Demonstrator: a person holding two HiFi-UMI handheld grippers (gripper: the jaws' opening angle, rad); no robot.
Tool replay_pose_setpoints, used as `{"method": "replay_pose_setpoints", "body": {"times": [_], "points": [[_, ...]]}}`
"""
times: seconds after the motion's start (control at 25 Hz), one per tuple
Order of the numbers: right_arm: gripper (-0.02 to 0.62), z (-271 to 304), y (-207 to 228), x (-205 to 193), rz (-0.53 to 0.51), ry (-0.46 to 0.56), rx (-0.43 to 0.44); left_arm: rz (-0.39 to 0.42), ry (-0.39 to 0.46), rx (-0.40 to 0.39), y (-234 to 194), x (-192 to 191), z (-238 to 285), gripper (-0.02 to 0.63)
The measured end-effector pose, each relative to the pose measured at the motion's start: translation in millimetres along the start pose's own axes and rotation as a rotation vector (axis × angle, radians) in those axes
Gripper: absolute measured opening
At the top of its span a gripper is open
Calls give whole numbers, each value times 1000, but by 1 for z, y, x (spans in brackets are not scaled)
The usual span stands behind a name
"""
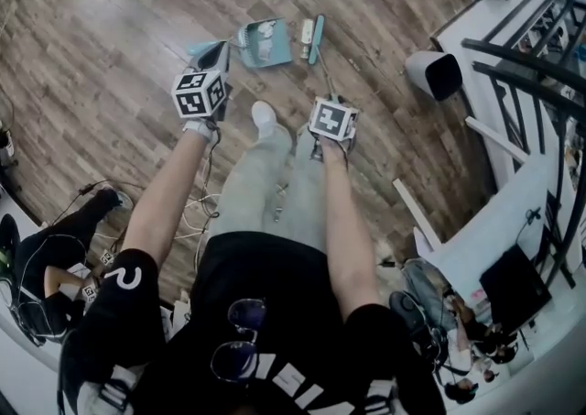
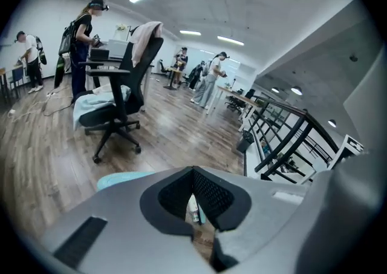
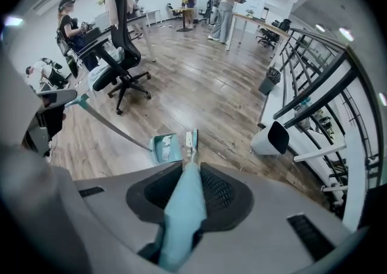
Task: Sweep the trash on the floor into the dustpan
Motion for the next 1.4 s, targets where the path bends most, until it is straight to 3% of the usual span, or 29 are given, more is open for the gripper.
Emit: {"method": "replay_pose_setpoints", "body": {"times": [0.24,0.64,0.96,1.4], "points": [[84,-2,-22,11,-126,32,40,-84,-106,83,-25,-33,5,-2],[84,-6,-34,19,-174,34,61,-18,5,25,1,-5,-6,-2],[84,-6,-41,17,-193,29,103,-88,-40,52,-7,-6,8,-2],[84,-22,-76,14,-260,-11,273,-105,-38,62,-5,-10,8,-2]]}}
Point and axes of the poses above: the fingertips, and each gripper's own axes: z forward along the fingers, y to its right, x out of its top, the point moved 1 cm from there along -z, backward along the fingers, and after that the axes turned 3 degrees about -z, right-handed, at the moved point
